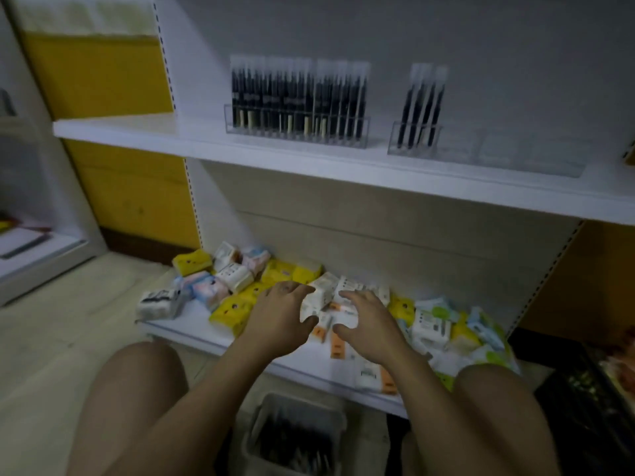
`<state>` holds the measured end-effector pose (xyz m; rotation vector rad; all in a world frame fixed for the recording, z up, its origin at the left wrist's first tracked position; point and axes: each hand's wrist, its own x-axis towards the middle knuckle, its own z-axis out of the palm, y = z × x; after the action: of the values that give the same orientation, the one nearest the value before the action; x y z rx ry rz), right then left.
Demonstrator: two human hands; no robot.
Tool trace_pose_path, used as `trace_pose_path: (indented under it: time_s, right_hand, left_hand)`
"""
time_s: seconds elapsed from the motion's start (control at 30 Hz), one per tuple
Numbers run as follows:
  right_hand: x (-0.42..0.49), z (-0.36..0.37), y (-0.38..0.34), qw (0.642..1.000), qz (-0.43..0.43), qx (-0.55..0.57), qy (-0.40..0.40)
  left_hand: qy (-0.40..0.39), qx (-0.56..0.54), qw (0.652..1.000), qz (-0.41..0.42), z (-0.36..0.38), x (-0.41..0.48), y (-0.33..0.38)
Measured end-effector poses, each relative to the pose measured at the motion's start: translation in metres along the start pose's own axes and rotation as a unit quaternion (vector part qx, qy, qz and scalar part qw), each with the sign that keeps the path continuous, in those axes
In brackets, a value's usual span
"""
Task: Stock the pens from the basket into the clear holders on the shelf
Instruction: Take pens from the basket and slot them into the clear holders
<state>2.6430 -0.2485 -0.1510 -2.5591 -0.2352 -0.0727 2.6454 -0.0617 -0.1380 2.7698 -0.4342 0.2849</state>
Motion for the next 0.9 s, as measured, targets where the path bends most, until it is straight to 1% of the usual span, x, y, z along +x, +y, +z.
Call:
trace_pose_path:
  time_s: [0.13,0.27,0.4,0.5,0.63,0.77,0.83,0.9]
  right_hand:
    - [0.01,0.047,0.028,0.997,0.03,-0.011,-0.074]
    - [0.017,0.104,0.063,0.986,0.066,-0.022,-0.15]
    - [0.007,0.16,0.083,0.967,0.102,-0.006,-0.232]
    - [-0.005,0.198,0.096,0.95,0.125,0.022,-0.284]
    - [-0.014,0.234,0.115,0.92,0.163,0.034,-0.355]
    - [-0.014,0.259,0.138,0.898,0.202,0.039,-0.389]
    - [-0.013,0.274,0.148,0.887,0.223,0.052,-0.402]
    - [-0.01,0.287,0.155,0.876,0.251,0.064,-0.407]
  left_hand:
    - [-0.073,0.026,0.996,-0.044,0.045,-0.006,-0.023]
    - [-0.142,0.013,0.985,-0.094,0.098,-0.014,-0.053]
    - [-0.234,-0.02,0.96,-0.152,0.145,-0.035,-0.075]
    - [-0.272,-0.045,0.943,-0.188,0.18,-0.048,-0.085]
    - [-0.35,-0.064,0.911,-0.21,0.218,-0.062,-0.088]
    - [-0.4,-0.12,0.877,-0.237,0.264,-0.069,-0.098]
    - [-0.433,-0.159,0.849,-0.257,0.288,-0.069,-0.101]
    - [-0.478,-0.184,0.821,-0.254,0.313,-0.066,-0.102]
